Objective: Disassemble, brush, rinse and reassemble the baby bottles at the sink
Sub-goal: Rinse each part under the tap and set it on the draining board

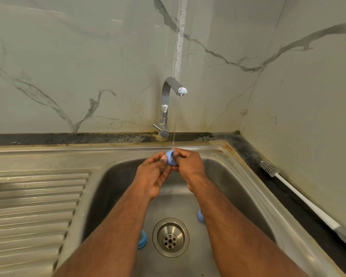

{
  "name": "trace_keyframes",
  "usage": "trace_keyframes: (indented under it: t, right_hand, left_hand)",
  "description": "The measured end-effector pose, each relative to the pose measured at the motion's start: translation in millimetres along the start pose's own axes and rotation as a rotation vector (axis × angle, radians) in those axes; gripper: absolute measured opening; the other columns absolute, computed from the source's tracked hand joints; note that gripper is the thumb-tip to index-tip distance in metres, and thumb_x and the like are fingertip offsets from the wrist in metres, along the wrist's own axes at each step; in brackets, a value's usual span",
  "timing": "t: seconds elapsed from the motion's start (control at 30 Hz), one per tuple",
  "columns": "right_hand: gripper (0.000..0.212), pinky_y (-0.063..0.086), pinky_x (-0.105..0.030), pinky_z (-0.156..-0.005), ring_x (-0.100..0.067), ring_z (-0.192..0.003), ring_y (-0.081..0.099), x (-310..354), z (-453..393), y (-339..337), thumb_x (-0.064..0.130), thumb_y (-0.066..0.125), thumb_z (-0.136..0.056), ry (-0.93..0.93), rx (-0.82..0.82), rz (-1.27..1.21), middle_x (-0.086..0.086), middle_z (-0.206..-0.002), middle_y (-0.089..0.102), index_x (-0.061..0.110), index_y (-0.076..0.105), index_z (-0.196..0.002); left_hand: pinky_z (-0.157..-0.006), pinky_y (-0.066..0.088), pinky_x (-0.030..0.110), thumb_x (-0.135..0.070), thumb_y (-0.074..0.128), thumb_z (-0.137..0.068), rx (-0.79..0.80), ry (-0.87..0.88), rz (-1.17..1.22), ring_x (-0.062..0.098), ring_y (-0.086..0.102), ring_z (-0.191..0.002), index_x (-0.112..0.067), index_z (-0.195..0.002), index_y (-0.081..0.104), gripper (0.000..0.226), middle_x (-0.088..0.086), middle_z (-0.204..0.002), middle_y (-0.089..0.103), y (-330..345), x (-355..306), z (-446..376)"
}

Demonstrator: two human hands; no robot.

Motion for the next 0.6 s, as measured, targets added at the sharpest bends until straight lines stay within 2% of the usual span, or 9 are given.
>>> trace_keyframes:
  t: [0.1, 0.17, 0.23, 0.37, 0.47, 0.5, 0.53, 0.6]
  right_hand:
    - [0.02, 0.057, -0.04, -0.093, -0.026, -0.103, 0.067, -4, 3, 6, 0.024, 0.055, -0.101, 0.117, 0.088, -0.095, -0.01, -0.11, 0.071, 0.017, 0.07, -0.112]
    - [0.03, 0.057, -0.039, -0.094, -0.023, -0.106, 0.066, -7, 4, 11, 0.033, 0.047, -0.105, 0.176, 0.148, -0.173, -0.009, -0.114, 0.07, 0.016, 0.067, -0.121]
    - [0.031, 0.057, -0.037, -0.095, -0.02, -0.107, 0.066, -4, 4, 14, 0.034, 0.047, -0.106, 0.142, 0.184, -0.159, -0.005, -0.116, 0.069, 0.018, 0.065, -0.125]
    - [0.021, 0.06, -0.041, -0.089, -0.022, -0.099, 0.069, 0, 2, 10, 0.024, 0.055, -0.103, 0.051, 0.071, -0.129, -0.006, -0.106, 0.072, 0.016, 0.073, -0.11]
    - [0.02, 0.061, -0.044, -0.085, -0.026, -0.093, 0.07, -1, -1, 6, 0.014, 0.056, -0.101, 0.086, -0.028, -0.155, -0.013, -0.101, 0.072, 0.018, 0.072, -0.09]
    - [0.021, 0.06, -0.044, -0.086, -0.027, -0.093, 0.069, -1, 0, 7, 0.007, 0.054, -0.1, 0.129, -0.006, -0.235, -0.016, -0.103, 0.071, 0.016, 0.07, -0.091]
    - [0.022, 0.06, -0.043, -0.087, -0.028, -0.096, 0.068, -2, 1, 8, 0.0, 0.052, -0.099, 0.168, 0.042, -0.331, -0.017, -0.108, 0.068, 0.013, 0.07, -0.1]
    - [0.04, 0.058, -0.039, -0.091, -0.028, -0.104, 0.067, -2, 3, 9, -0.01, 0.054, -0.095, 0.193, 0.136, -0.45, -0.015, -0.122, 0.064, 0.008, 0.06, -0.13]
  left_hand:
    - [-0.087, 0.062, 0.036, -0.001, 0.069, -0.092, -0.016, 0.037, -0.066, 0.031, 0.074, -0.102, -0.007, -0.116, 0.07, 0.025, 0.018, -0.11, 0.074, -1, -1, 1]
    - [-0.085, 0.062, 0.036, 0.0, 0.072, -0.089, -0.067, 0.104, -0.115, 0.03, 0.074, -0.096, -0.004, -0.109, 0.072, 0.021, 0.02, -0.106, 0.074, -3, -3, 1]
    - [-0.083, 0.062, 0.035, -0.001, 0.075, -0.087, -0.095, 0.152, -0.155, 0.026, 0.076, -0.09, -0.002, -0.103, 0.073, 0.016, 0.02, -0.101, 0.076, -4, -5, -1]
    - [-0.081, 0.063, 0.032, 0.002, 0.073, -0.088, -0.109, 0.195, -0.164, 0.025, 0.077, -0.091, -0.002, -0.103, 0.074, 0.016, 0.015, -0.096, 0.077, -4, -5, -3]
    - [-0.084, 0.062, 0.032, 0.001, 0.072, -0.09, -0.122, 0.257, -0.268, 0.022, 0.076, -0.093, -0.007, -0.106, 0.077, 0.019, 0.009, -0.096, 0.078, 0, -5, -1]
    - [-0.086, 0.062, 0.033, -0.001, 0.072, -0.09, -0.128, 0.289, -0.329, 0.02, 0.075, -0.095, -0.011, -0.106, 0.077, 0.02, 0.006, -0.096, 0.078, 1, -6, -1]
    - [-0.089, 0.061, 0.035, -0.001, 0.072, -0.09, -0.134, 0.317, -0.374, 0.019, 0.074, -0.096, -0.015, -0.105, 0.077, 0.021, 0.003, -0.098, 0.078, 3, -6, -1]
    - [-0.091, 0.06, 0.036, 0.001, 0.071, -0.09, -0.139, 0.341, -0.404, 0.017, 0.073, -0.098, -0.022, -0.105, 0.075, 0.028, -0.001, -0.1, 0.077, 4, -9, -1]
Point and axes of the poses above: each hand's wrist, its own z-axis away from the middle knuckle, its own y-axis out of the palm, x = y × z, the point moved 6 cm from there along -z, towards the middle knuckle
